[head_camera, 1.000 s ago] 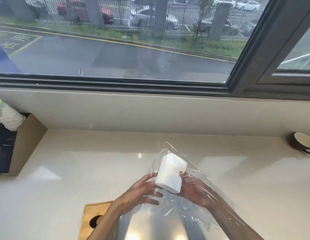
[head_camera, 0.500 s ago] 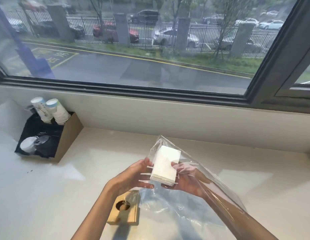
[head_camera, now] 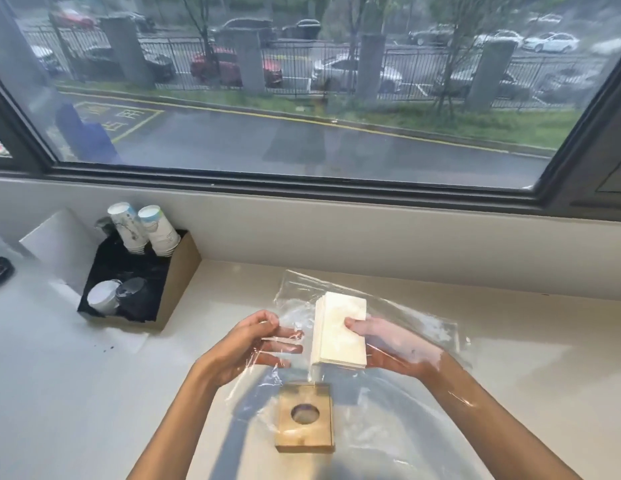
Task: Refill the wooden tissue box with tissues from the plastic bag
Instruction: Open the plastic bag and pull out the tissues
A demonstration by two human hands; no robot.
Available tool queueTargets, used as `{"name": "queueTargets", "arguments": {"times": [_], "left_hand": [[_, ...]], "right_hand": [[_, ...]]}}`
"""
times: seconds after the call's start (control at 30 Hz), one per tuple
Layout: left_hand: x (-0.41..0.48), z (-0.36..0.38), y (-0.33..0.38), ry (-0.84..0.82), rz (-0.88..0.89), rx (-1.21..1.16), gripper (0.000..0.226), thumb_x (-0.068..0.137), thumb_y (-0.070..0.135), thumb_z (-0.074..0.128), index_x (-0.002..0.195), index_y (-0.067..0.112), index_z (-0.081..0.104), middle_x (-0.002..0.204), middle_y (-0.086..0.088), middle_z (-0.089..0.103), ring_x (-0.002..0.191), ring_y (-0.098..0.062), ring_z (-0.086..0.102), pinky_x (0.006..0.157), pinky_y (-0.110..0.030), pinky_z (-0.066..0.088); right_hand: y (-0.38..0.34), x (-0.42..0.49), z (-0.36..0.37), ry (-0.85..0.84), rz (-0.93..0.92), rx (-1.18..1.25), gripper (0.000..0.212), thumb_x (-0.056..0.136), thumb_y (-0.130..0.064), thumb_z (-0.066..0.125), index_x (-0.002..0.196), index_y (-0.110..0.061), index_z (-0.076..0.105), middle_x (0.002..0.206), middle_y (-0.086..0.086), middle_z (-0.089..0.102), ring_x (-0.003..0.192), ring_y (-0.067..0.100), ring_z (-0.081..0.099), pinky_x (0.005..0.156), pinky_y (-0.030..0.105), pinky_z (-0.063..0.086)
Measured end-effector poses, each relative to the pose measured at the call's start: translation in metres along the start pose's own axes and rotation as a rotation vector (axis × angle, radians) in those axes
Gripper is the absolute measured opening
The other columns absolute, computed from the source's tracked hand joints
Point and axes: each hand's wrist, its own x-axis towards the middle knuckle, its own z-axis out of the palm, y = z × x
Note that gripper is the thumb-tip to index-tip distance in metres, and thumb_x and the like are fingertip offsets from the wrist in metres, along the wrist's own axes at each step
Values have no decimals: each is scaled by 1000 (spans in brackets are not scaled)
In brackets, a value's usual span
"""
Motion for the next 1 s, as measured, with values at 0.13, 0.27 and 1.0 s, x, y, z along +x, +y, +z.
{"name": "queueTargets", "arguments": {"times": [0.13, 0.27, 1.0], "left_hand": [[8, -54, 19, -34, 57, -80, 31, 93, 31, 63, 109, 8, 52, 129, -32, 59, 116, -52, 59, 82, -52, 58], [18, -92, 29, -29, 130, -112, 37, 100, 32, 51, 126, 7, 55, 135, -26, 58, 121, -46, 58, 91, -52, 55], [-2, -147, -154, 811, -44, -880, 26, 104, 29, 35, 91, 32, 58, 95, -8, 64, 64, -22, 75, 68, -43, 59]], "right_hand": [[-16, 6, -6, 136, -63, 266, 53, 85, -25, 69, 134, -10, 57, 130, 13, 64, 122, 31, 60, 104, 49, 48], [-29, 21, -10, 238, -206, 533, 50, 92, -25, 59, 139, -10, 52, 137, 14, 59, 128, 33, 54, 104, 48, 44], [182, 64, -31, 932, -106, 1191, 16, 100, -19, 51, 113, -12, 57, 100, 8, 71, 95, 23, 63, 66, 36, 61]]}}
